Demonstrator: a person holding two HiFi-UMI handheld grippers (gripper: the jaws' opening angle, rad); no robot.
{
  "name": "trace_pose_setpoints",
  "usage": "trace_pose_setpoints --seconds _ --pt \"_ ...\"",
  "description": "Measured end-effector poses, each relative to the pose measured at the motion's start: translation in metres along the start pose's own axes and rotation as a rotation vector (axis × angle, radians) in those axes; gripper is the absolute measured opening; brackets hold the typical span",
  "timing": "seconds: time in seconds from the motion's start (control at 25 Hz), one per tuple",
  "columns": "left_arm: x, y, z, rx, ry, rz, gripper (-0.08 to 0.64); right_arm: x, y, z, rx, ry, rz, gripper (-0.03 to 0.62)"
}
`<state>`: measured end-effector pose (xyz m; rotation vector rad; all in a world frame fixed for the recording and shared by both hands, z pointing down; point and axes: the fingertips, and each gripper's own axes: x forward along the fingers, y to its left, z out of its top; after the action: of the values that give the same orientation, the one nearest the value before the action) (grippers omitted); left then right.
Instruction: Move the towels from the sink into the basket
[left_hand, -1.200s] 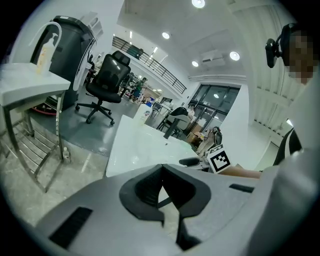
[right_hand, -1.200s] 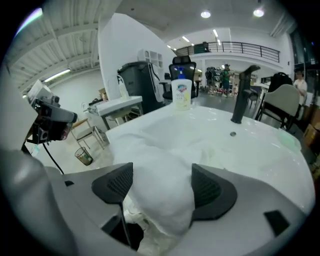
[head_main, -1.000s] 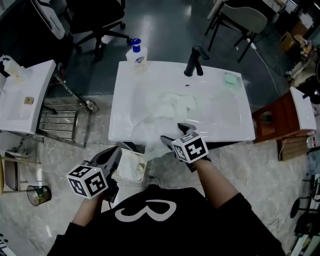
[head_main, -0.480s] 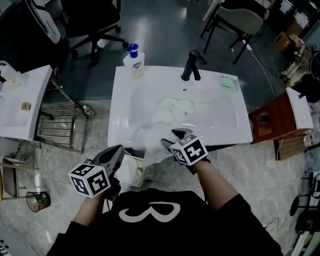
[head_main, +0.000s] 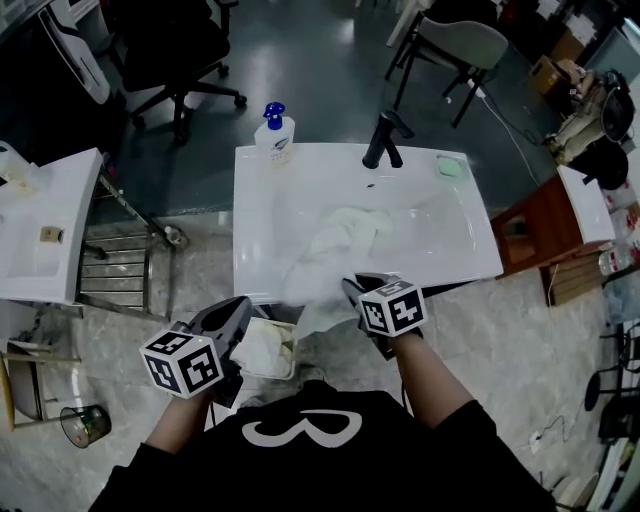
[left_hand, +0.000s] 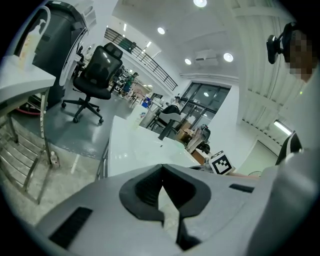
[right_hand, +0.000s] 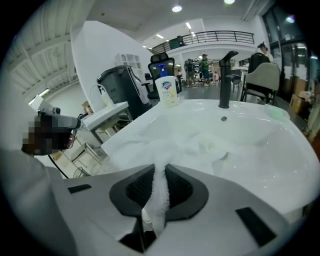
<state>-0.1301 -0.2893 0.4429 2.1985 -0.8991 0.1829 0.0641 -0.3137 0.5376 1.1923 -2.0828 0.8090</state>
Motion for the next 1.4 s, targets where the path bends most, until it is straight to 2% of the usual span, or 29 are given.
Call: trace_pose_setpoints --seconds 0.16,0.36,0.56,0.88,1.16,1.4 --pt "-0.013 0.003 0.005 0.016 0.012 -0.028 0.006 -0.015 0.007 0.007 0.073 -0.079 -0.030 0.052" --pt "-0.036 0.007 0.010 0.041 0.016 -0.048 0.006 -0.048 0.035 0.028 0.068 -0.194 -0.049 0.052" --pt "-0.054 0.002 0.010 0.066 0.031 -0.092 0.006 -0.095 0.061 0.052 0.128 -0.343 -0.044 0.052" --pt "-0.095 -0.004 0.008 0.134 0.066 -0.170 0.006 -0.161 0.131 0.073 0.155 -0.548 -0.038 0.052" --pt "-0.116 -0.007 -0.007 0.219 0.115 -0.227 0.006 -0.190 0.194 0.060 0.162 -0.641 -0.014 0.052" --pt "-0.127 -0.016 -0.029 0.224 0.161 -0.294 0.006 -0.192 0.228 0.022 0.224 -0.656 -0.008 0.052"
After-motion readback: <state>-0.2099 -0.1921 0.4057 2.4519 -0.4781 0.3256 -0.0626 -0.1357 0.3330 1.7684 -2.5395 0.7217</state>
